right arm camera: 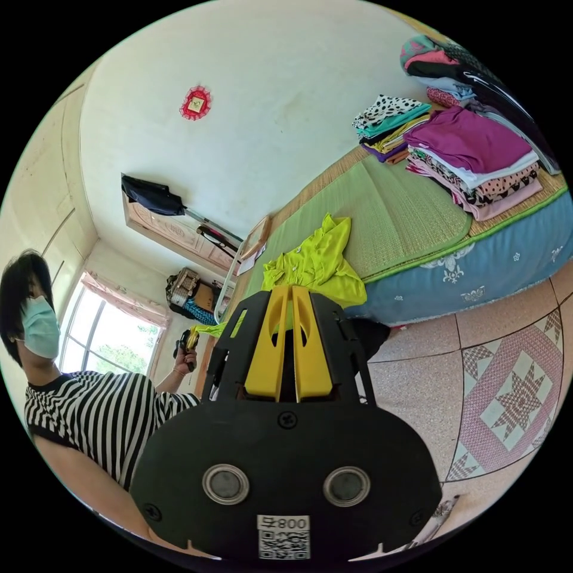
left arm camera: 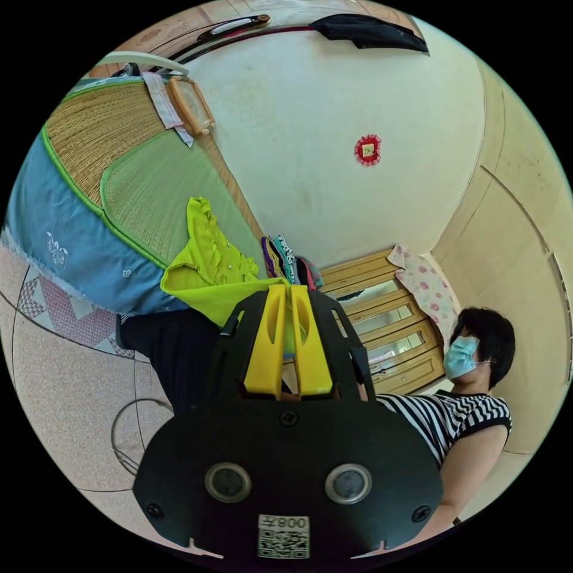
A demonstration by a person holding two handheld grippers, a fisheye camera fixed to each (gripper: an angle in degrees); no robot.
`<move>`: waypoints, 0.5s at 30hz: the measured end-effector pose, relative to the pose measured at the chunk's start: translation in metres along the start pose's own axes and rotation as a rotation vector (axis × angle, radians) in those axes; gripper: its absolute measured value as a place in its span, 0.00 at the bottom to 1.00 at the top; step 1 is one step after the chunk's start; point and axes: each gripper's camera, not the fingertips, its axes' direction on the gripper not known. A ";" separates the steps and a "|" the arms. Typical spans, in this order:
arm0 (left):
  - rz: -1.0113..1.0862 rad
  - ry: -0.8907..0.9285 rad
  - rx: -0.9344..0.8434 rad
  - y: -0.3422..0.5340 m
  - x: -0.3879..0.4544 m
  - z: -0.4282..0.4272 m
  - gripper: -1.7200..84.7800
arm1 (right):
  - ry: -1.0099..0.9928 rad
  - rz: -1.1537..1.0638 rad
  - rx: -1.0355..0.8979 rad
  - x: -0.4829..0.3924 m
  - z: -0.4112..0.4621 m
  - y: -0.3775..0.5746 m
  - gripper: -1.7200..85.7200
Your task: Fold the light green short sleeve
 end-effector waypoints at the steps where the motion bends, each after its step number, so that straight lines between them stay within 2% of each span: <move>1: 0.003 -0.004 0.004 -0.013 -0.001 0.006 0.03 | -0.002 -0.002 0.001 0.001 0.004 -0.006 0.03; 15: -0.029 -0.023 0.020 -0.158 -0.020 0.084 0.03 | 0.005 0.026 -0.017 0.042 0.103 -0.155 0.03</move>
